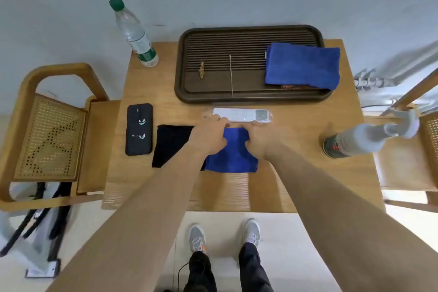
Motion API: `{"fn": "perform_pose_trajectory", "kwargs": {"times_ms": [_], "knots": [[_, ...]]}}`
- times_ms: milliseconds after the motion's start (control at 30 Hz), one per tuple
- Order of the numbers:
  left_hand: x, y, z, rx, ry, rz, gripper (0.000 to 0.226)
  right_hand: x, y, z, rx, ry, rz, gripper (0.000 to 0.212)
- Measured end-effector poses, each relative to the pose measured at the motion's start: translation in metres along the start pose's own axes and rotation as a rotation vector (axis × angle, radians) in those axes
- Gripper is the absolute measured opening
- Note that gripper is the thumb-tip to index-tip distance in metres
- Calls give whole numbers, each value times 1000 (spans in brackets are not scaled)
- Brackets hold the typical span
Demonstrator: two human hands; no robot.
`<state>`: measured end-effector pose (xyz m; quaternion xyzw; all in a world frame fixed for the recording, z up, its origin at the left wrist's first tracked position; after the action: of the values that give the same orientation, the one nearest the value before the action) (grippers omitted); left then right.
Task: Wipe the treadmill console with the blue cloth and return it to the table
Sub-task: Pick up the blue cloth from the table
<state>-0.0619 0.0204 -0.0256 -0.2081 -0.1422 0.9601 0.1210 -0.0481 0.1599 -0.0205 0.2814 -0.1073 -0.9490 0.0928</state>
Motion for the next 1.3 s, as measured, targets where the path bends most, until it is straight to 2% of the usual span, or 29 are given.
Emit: {"fn": "perform_pose_trajectory", "kwargs": {"times_ms": [100, 233, 367, 467, 600, 667, 767, 900, 967, 1033, 1100, 1133, 1233, 1300], "knots": [[8, 2, -21, -36, 1, 41, 42, 6, -7, -17, 49, -38, -22, 55], [8, 2, -26, -44, -105, 83, 24, 8, -17, -21, 152, -171, -34, 46], [-4, -7, -12, -57, -135, 81, 10, -4, -25, -12, 297, -191, -67, 17], [-18, -19, 0, -98, -103, 58, 10, -25, -22, -1, 412, -170, -58, 10], [-46, -46, 16, -218, 20, -4, 33, -59, -9, 16, 550, -102, 22, 8], [-63, -58, 28, -249, 53, -32, 26, -76, 1, 27, 586, -92, 88, 11], [-91, -61, 49, -218, -5, 31, 24, -99, 10, 44, 598, -144, 114, 8], [-129, -38, 84, -626, -167, 162, 21, -116, 18, 60, 527, -161, 140, 8], [-147, -32, 103, -736, -173, 146, 17, -125, 32, 72, 510, -145, 197, 13], [-163, -37, 119, -732, -142, 76, 9, -135, 58, 88, 523, -112, 291, 20], [-175, -43, 126, -722, -89, -10, 38, -145, 90, 107, 561, -97, 387, 25], [-180, -43, 130, -727, -87, -26, 43, -149, 106, 117, 571, -104, 420, 26], [-200, -22, 154, -735, -192, 16, 21, -157, 151, 141, 559, -143, 481, 21], [-220, 7, 172, -743, -268, 106, 19, -160, 179, 153, 516, -189, 501, 11]]}}
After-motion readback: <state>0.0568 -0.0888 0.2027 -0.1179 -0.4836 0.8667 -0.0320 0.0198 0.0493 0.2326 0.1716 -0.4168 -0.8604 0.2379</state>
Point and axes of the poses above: each hand's wrist, its own x-axis towards the middle knuckle, its own z-axis out of the back of the hand, y = z × x, the point moved 7 cm from there along x, towards the middle knuckle, and after that the axes turned 1 degree about -x, right-handed, at the moved point
